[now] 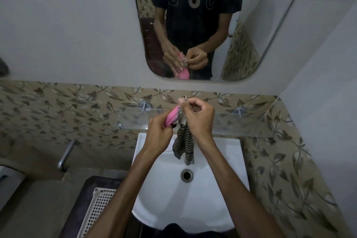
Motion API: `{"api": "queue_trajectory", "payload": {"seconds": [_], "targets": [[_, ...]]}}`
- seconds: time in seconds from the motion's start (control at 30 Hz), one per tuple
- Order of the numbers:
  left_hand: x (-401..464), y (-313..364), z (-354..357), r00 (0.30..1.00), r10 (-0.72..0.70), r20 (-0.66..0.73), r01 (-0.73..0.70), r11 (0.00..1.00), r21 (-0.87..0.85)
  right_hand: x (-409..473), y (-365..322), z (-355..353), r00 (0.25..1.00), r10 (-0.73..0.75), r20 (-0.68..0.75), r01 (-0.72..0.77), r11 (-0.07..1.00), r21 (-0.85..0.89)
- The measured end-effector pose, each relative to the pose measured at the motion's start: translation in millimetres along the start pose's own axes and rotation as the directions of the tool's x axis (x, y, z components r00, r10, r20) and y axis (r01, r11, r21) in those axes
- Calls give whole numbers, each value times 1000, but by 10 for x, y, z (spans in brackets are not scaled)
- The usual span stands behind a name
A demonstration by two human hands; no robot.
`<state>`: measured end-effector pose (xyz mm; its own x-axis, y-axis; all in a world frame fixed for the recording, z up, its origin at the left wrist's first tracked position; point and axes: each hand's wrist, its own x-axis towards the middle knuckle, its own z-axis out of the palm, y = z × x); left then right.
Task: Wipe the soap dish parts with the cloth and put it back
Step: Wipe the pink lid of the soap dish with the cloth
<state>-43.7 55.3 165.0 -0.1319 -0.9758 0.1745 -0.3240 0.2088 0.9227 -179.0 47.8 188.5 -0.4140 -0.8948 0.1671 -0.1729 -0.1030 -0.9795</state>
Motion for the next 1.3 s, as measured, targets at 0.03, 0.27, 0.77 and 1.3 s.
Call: {"api": "queue_trajectory", "payload": {"seconds": [0.03, 0.27, 0.77, 1.3], "targets": [[-13, -12, 2, 1000, 10, -9, -10, 1000, -10, 10, 23, -9, 1000, 1, -10, -1, 1000, 14], [-2, -9, 17, 998, 15, -69, -25, 987, -159, -37, 8, 9, 983, -173, 67, 171, 985, 24], [2, -44, 50, 993, -42, -111, 4, 948, -319, -25, 63, 64, 953, -289, 90, 291, 957, -8], [-91, 54, -64, 991, -88, -103, 40, 913, -406, 362, 62, -207, 892, 200, 406, -329, 902, 279]]}}
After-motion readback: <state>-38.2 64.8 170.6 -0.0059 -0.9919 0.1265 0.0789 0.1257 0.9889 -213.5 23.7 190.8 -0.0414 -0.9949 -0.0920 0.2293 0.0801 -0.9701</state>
